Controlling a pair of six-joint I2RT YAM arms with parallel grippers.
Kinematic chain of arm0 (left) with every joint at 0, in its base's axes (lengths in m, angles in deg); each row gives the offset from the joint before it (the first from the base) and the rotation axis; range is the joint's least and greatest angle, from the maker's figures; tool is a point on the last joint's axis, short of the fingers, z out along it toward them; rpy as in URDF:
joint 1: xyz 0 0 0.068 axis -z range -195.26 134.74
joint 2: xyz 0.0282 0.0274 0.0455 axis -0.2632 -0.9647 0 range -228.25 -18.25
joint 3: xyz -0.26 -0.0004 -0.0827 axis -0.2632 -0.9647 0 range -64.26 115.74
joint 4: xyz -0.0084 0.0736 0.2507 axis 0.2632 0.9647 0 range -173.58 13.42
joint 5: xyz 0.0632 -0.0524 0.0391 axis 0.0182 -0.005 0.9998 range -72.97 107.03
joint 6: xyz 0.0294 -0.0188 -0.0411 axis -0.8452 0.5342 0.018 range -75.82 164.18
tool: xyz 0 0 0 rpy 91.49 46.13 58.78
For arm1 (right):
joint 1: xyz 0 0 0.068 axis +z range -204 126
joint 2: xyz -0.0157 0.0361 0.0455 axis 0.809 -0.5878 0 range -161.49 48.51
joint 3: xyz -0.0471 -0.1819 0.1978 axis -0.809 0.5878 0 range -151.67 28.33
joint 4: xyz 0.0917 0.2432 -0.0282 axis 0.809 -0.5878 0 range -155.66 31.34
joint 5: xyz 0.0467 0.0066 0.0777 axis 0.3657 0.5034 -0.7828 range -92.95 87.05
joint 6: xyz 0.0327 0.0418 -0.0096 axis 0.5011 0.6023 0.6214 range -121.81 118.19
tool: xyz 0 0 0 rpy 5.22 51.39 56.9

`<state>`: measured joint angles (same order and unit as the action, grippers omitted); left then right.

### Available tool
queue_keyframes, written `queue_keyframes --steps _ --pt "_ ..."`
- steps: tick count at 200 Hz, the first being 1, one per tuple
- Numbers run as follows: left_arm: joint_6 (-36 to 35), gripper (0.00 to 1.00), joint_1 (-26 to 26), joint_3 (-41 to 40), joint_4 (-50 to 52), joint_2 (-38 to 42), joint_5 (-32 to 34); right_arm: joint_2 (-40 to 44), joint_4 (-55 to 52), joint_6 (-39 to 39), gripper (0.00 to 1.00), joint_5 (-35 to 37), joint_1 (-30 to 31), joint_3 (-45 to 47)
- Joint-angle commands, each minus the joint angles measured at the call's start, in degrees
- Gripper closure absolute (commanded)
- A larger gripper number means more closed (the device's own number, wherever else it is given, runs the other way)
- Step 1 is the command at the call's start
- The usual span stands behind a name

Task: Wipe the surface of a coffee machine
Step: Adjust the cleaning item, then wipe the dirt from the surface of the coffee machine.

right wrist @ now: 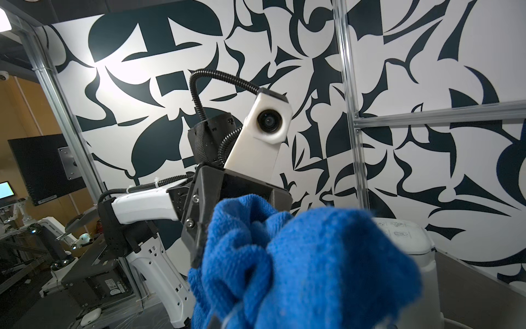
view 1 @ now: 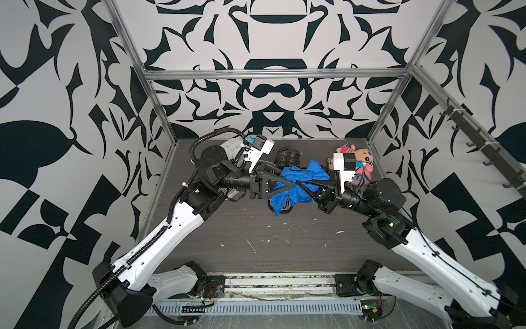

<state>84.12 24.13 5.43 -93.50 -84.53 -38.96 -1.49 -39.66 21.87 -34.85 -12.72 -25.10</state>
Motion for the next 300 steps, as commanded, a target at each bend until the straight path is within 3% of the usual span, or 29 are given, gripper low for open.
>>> queue_keyframes --steps 1,24,49,58,79,89,95,105,141,165,186,200,220,261,300 --pt "1.41 0.63 0.15 -0.92 -2.66 0.24 -1.77 -1.22 2.62 0.82 1.00 0.96 -0.22 -0.89" --pt "3.39 0.71 0.15 -1.35 -6.10 0.27 -0.45 -2.68 4.51 2.16 1.00 0.78 -0.15 -0.76" --pt "5.33 1.00 0.15 -2.32 -10.33 0.34 -0.40 -3.70 7.26 4.10 1.00 0.85 -0.17 0.00" --pt "5.10 1.00 0.15 -2.67 -10.56 0.69 0.38 -3.70 7.49 4.65 0.99 1.83 -0.15 0.34" --pt "3.77 1.00 -0.01 -4.25 -10.49 3.13 6.47 -3.20 5.36 5.23 0.69 6.10 -0.14 0.65" --pt "1.99 1.00 -0.81 -4.52 -7.73 4.90 12.13 -2.68 3.28 5.76 0.48 10.07 -0.16 0.78" --pt "1.12 1.00 -1.86 -4.33 -5.09 6.03 15.85 -2.56 1.97 6.12 0.24 12.54 -0.14 0.87" --pt "0.75 1.00 -5.12 -3.63 -1.24 7.63 20.73 -2.64 0.41 6.40 0.09 15.55 -0.16 0.46" --pt "4.66 1.00 -26.39 3.32 19.32 6.93 28.59 -9.13 -7.26 6.84 0.08 21.89 -0.06 -6.98" --pt "1.52 1.00 -39.02 8.14 29.15 -0.21 21.41 -15.95 -11.55 7.43 0.08 24.55 0.03 -13.10" --pt "1.80 1.00 -45.80 10.57 29.79 -9.13 14.70 -22.14 -12.24 8.78 0.12 22.61 0.37 -17.73" --pt "-0.89 1.00 -46.34 14.41 32.13 -14.90 11.31 -26.65 -13.53 10.20 0.16 20.96 0.56 -21.19" --pt "-4.56 1.00 -45.39 19.46 35.57 -19.99 11.27 -32.22 -16.70 11.29 0.23 18.52 0.81 -25.56" --pt "-11.32 1.00 -40.10 27.29 43.96 -28.06 18.59 -35.34 -13.64 15.98 0.24 17.66 0.81 -22.06" --pt "-14.48 1.00 -35.39 33.30 49.93 -35.67 24.60 -31.71 -13.10 17.74 0.27 19.35 0.82 -16.37"
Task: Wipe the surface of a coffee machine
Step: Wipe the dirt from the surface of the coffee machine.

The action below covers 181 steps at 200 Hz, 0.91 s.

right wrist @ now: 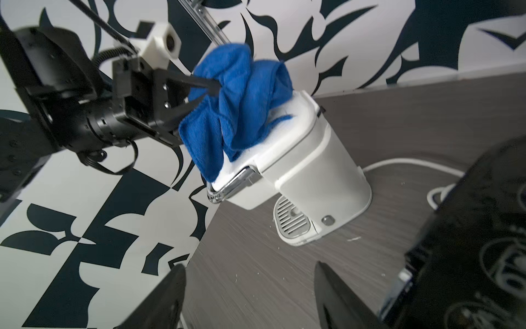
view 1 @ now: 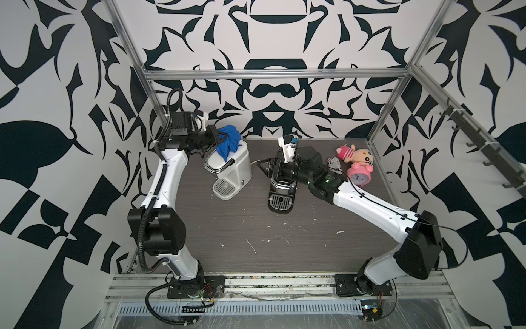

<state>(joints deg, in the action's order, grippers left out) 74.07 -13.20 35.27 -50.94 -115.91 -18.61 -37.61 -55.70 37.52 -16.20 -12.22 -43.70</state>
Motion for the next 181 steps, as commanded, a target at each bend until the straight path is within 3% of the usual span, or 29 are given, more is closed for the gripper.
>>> queue_keyframes --steps 1,41,90,138,159,181 --pt "-4.50 1.00 2.05 3.56 7.45 -4.55 4.39 4.58 3.02 2.08 0.27 0.74 0.32 2.37" --pt "-6.20 1.00 3.13 6.42 12.88 -9.39 8.73 8.73 2.58 2.26 0.27 3.58 0.23 7.80" --pt "-9.91 1.00 2.37 -5.37 13.76 2.79 17.35 13.90 -3.17 -0.38 0.27 5.24 0.26 7.27" --pt "-9.53 1.00 1.71 -17.00 13.00 13.07 19.15 18.76 -7.37 -3.33 0.27 8.64 0.32 7.02" --pt "-7.86 1.00 1.76 -15.09 11.43 11.88 18.61 19.08 -8.67 -3.87 0.27 9.24 0.32 6.04" --pt "-7.36 1.00 3.44 -6.24 12.78 5.32 16.56 18.89 -8.27 -2.80 0.28 8.52 0.34 6.07"
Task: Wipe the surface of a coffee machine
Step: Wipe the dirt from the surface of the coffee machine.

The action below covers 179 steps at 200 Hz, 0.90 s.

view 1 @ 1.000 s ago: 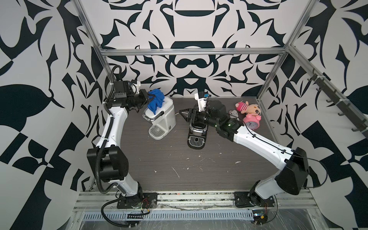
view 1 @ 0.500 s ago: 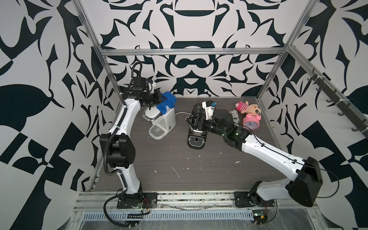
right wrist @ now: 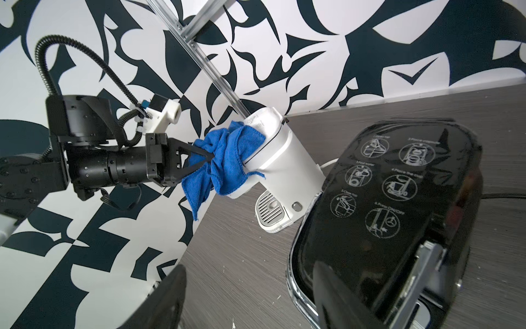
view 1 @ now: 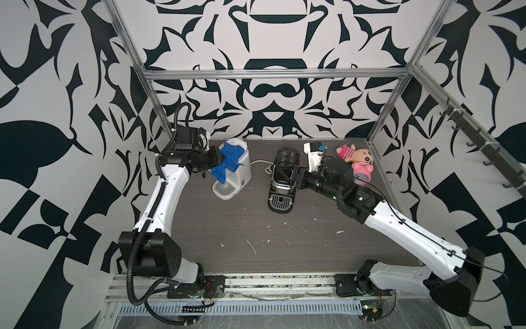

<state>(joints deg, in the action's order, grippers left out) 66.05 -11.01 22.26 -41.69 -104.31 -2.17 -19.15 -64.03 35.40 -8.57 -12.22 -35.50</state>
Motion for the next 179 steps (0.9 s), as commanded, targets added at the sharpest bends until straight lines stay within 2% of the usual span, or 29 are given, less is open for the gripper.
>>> queue_keyframes --steps 1,13,32,58,78,95,118,156,179 --pt "0.60 1.00 1.36 7.19 3.72 -6.65 0.13 0.49 0.17 -0.50 0.28 0.88 0.33 -2.09" --pt "-0.18 1.00 2.60 12.58 5.26 -10.84 0.40 0.26 1.10 0.40 0.29 0.97 0.44 -1.35" --pt "-3.83 1.00 4.17 20.18 10.27 -16.22 5.23 -0.33 1.30 1.13 0.30 0.84 0.58 -1.70" --pt "-7.36 1.00 3.04 23.36 13.91 -18.66 7.99 -1.40 -0.97 0.28 0.30 0.83 1.02 -4.20" --pt "-7.71 1.00 0.89 18.96 12.13 -16.27 8.21 -1.38 -1.90 -0.50 0.31 2.21 1.11 -5.19" --pt "-7.40 1.00 -2.04 14.78 10.98 -13.55 6.11 -1.40 -1.35 -1.06 0.41 2.54 1.09 -5.32" --pt "-6.33 1.00 -4.73 9.74 9.41 -8.54 5.12 -2.72 -3.07 -2.01 0.43 2.41 1.11 -7.78" --pt "-3.07 1.00 -4.19 -1.03 7.09 -0.83 2.27 -4.50 -3.41 -1.76 0.42 0.49 1.20 -9.80" --pt "-0.95 1.00 -1.17 -6.66 5.65 4.21 1.59 -4.21 -3.50 -1.52 0.42 0.18 1.26 -9.59"
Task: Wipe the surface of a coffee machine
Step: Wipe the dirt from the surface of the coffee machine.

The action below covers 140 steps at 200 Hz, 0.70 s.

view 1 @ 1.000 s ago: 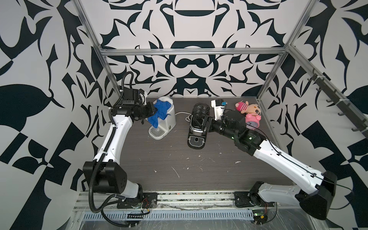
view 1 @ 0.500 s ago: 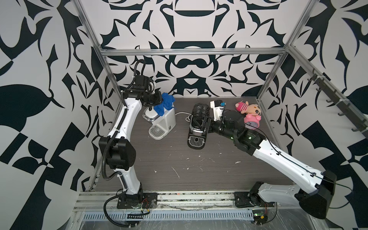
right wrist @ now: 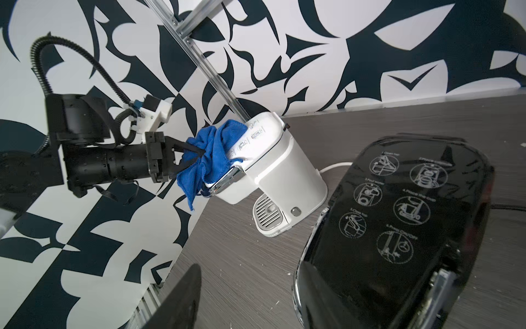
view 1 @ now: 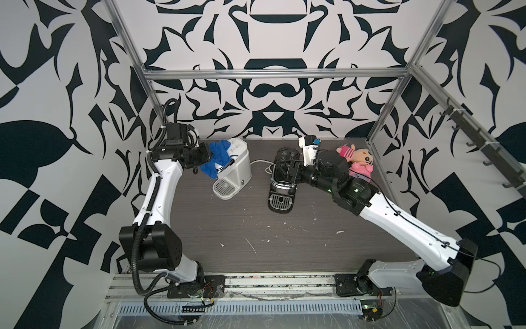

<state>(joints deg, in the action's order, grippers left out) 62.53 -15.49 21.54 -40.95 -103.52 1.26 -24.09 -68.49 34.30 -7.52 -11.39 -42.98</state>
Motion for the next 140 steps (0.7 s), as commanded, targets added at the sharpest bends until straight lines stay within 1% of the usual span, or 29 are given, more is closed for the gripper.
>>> queue_keyframes --steps 1,11,21,40,62,82,117,140 --pt "2.70 1.00 3.53 -6.19 4.82 3.61 -1.82 0.72 0.86 -0.47 0.42 -0.87 0.40 -2.10" --pt "3.51 1.00 5.19 -8.03 4.30 5.34 -1.56 0.84 0.61 -0.54 0.42 -0.67 0.45 -1.99" --pt "4.52 1.00 6.51 -9.17 1.48 6.31 -1.82 0.79 0.27 -0.69 0.42 -0.57 0.44 -1.99" --pt "4.56 1.00 7.50 -7.88 0.78 4.74 -2.50 0.55 0.01 -0.79 0.42 -0.60 0.46 -2.08" --pt "3.72 1.00 7.74 -1.70 1.84 -0.89 -3.19 0.40 0.00 -0.57 0.42 -0.93 0.46 -1.87" --pt "4.40 1.00 8.41 4.98 2.06 -6.36 -3.90 0.82 0.57 0.20 0.42 -1.24 0.46 -0.96" --pt "5.00 1.00 11.66 16.80 3.76 -14.38 -0.44 2.77 0.21 1.14 0.42 -1.14 0.55 0.74" --pt "6.48 1.00 12.08 21.97 5.27 -17.62 -0.24 3.97 -0.85 1.09 0.42 -0.45 0.63 1.49"
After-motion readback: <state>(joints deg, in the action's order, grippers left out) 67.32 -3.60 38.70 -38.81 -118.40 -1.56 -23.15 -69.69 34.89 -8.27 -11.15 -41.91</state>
